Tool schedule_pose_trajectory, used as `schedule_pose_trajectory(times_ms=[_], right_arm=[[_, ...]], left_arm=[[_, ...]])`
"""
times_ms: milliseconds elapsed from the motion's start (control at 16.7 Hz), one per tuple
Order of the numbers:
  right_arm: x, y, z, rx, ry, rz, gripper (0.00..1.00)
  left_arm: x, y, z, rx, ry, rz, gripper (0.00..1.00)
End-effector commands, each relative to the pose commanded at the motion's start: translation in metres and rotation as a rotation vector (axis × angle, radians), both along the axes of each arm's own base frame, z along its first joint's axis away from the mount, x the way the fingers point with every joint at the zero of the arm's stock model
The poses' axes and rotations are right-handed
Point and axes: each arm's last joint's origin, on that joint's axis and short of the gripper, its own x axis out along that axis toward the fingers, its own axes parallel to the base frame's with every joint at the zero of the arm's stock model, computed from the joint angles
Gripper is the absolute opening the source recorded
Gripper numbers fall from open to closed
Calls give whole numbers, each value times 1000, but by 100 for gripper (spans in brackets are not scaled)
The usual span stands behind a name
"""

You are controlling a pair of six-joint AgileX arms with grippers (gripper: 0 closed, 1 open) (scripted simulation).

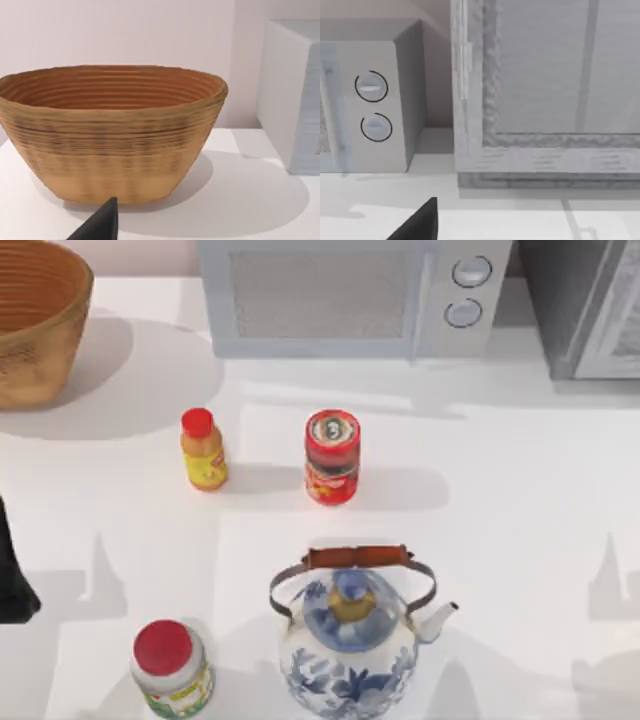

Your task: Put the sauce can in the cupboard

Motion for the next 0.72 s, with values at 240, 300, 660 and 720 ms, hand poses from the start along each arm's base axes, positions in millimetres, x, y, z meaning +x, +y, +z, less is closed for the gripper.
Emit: schedule_pose_trajectory(times_ms=[240,300,660,720], right_arm=[[1,1,3,-2,1,18,100],[2,2,7,-4,2,36,100],[28,12,48,-28,14,245,100],[38,15,55,-33,16,291,100]], left_arm=[[0,0,0,0,0,0,100],[0,0,0,0,0,0,100],[0,0,0,0,0,0,100],[0,0,0,0,0,0,100]])
